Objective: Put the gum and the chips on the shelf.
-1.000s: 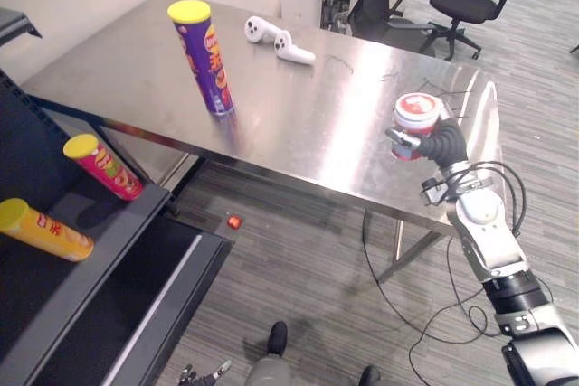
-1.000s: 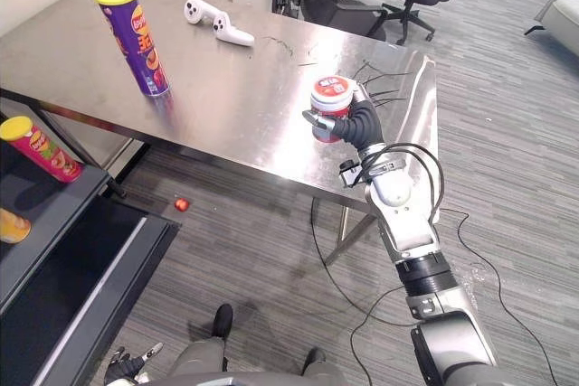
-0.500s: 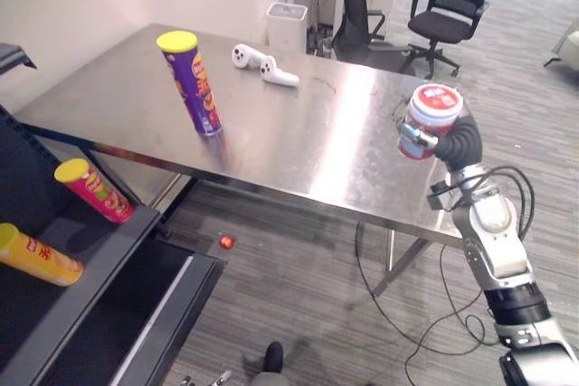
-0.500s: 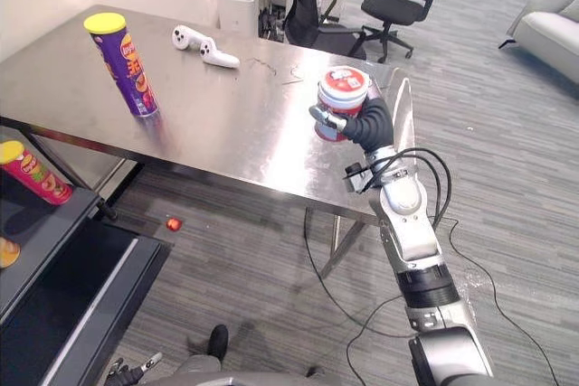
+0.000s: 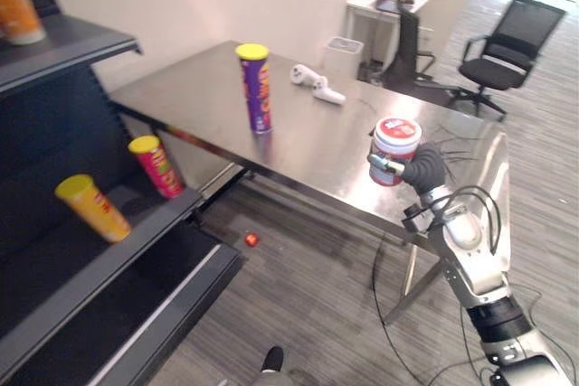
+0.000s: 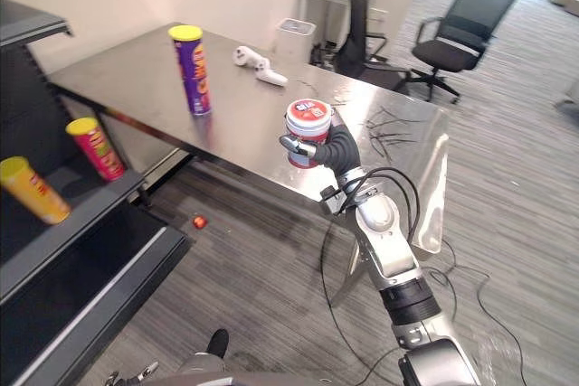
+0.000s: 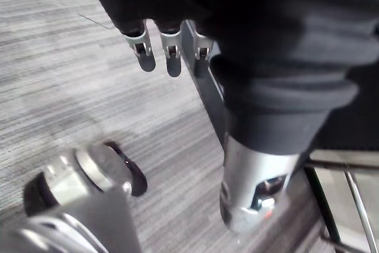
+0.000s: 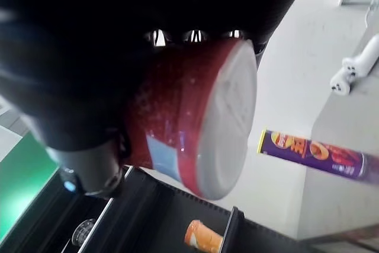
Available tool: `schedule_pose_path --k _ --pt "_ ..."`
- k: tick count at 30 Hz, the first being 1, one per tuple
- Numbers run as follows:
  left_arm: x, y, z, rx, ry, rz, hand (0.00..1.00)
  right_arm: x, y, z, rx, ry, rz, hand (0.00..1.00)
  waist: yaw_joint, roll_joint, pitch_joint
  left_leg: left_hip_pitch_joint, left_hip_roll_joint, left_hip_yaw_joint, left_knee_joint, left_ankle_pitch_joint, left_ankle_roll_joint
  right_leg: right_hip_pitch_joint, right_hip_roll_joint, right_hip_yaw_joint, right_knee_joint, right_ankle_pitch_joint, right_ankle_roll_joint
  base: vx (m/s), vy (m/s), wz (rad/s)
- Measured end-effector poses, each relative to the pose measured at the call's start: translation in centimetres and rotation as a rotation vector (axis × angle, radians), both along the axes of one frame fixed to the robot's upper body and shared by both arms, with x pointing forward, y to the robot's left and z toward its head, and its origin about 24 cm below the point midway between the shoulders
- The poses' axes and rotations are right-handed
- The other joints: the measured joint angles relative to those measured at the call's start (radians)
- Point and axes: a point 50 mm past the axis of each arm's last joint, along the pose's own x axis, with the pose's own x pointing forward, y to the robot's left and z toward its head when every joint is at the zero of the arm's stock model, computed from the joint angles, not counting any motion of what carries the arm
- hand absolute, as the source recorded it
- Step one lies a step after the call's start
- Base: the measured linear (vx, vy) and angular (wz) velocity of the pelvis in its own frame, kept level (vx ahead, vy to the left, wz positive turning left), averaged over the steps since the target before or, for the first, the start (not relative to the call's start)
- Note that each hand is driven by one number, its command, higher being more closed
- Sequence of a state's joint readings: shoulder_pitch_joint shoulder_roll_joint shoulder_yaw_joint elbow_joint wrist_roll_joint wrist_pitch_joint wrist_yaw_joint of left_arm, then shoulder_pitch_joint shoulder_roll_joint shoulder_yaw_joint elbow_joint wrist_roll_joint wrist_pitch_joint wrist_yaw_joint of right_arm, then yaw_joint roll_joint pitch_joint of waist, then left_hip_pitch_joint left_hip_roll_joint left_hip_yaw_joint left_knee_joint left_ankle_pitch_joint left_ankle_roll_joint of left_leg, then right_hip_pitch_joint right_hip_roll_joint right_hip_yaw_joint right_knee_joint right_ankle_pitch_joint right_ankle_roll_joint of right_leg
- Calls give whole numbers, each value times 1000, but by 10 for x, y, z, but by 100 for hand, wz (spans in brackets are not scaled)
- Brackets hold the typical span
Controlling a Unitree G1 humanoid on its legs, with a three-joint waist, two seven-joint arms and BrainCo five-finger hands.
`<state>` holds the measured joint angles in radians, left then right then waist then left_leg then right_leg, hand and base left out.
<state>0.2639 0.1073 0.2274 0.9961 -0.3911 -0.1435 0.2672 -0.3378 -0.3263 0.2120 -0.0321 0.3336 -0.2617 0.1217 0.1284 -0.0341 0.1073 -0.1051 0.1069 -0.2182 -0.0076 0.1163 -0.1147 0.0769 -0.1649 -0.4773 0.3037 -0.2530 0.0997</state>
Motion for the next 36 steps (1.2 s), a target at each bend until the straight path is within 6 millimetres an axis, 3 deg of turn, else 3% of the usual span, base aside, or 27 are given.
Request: schedule_pose_path --k 2,3,6,8,9,10,11,15,18,20,26,36 --pt "-13 0 -1 -2 30 33 0 0 -4 -6 -3 33 -20 100 -6 11 9 -13 36 155 3 -88 128 43 4 -76 -39 -6 -3 -120 -142 116" --pt "-16 -2 -3 -6 51 25 0 -1 -15 -8 0 36 -59 100 -19 -11 17 -48 67 348 77 -99 146 72 -18 -149 -71 10 -21 -61 -96 136" --pt "-25 -3 -4 -10 81 25 0 -4 -38 -14 41 55 -155 100 -17 -8 16 -66 72 561 235 -87 156 86 -68 -243 -79 13 -19 -4 -30 96" --pt "-37 -4 -4 -14 114 35 0 -7 -45 -22 42 83 -181 100 -16 -9 15 -38 68 625 318 -106 143 87 -95 -273 -80 23 -2 84 18 74" --pt "-43 -8 -6 -26 133 42 0 -8 -50 -23 40 85 -195 100 -23 12 17 -34 60 659 319 -101 144 91 -102 -296 -75 32 14 103 54 75" --pt "-42 -9 -6 -29 129 41 0 -7 -52 -26 40 96 -201 100 -31 5 30 -43 55 690 331 -91 158 102 -100 -312 -83 37 20 71 42 74" --pt "-42 -11 -6 -31 127 41 0 -7 -53 -29 38 111 -208 100 -38 -3 32 -50 45 707 335 -81 173 117 -99 -330 -110 54 29 49 20 52" --pt "-42 -16 -7 -43 125 41 0 -17 -68 -38 47 134 -268 100 -47 -8 31 -26 1 725 276 -79 176 182 -94 -380 -161 75 43 44 61 75" --pt "-44 -23 -9 -61 132 35 0 -23 -74 -36 52 118 -288 100 -47 16 17 29 -49 681 59 -50 149 168 -73 -394 -169 72 44 -62 49 36" --pt "-44 -27 -9 -72 135 20 0 -27 -75 -42 50 141 -295 100 -47 25 14 57 -71 661 -69 7 144 143 -63 -398 -162 72 44 -104 -11 17" --pt "-44 -29 -9 -59 135 -37 0 -35 -79 -53 47 182 -316 100 -59 25 14 57 -85 625 -94 14 139 129 -78 -387 -124 63 31 -80 13 10" --pt "-38 -15 -6 -37 111 -58 0 -34 -74 -44 67 130 -298 100 -63 15 49 -1 -85 645 -90 15 153 24 -103 -307 -41 39 12 -64 42 -6"
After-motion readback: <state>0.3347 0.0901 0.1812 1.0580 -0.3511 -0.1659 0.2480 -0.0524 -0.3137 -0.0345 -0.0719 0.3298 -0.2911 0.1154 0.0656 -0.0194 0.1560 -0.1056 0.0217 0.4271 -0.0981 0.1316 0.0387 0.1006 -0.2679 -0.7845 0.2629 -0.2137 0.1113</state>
